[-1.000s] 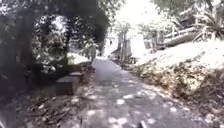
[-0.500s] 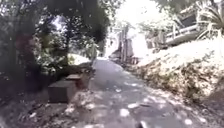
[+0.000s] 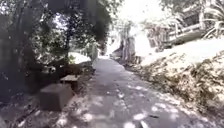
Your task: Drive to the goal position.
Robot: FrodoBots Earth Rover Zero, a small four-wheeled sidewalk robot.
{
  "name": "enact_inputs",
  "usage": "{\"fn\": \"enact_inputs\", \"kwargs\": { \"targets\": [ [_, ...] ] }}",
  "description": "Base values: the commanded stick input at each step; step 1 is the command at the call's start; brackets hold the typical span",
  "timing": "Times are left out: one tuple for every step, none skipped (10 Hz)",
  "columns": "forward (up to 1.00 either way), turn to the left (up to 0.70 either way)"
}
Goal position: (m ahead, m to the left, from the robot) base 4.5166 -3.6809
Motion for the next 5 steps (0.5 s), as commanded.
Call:
{"fn": "enact_inputs", "kwargs": {
  "targets": [
    [0.50,0.02],
    [0.50,0.05],
    [0.50,0.01],
    [0.50,0.00],
    [0.50,0.00]
  ]
}}
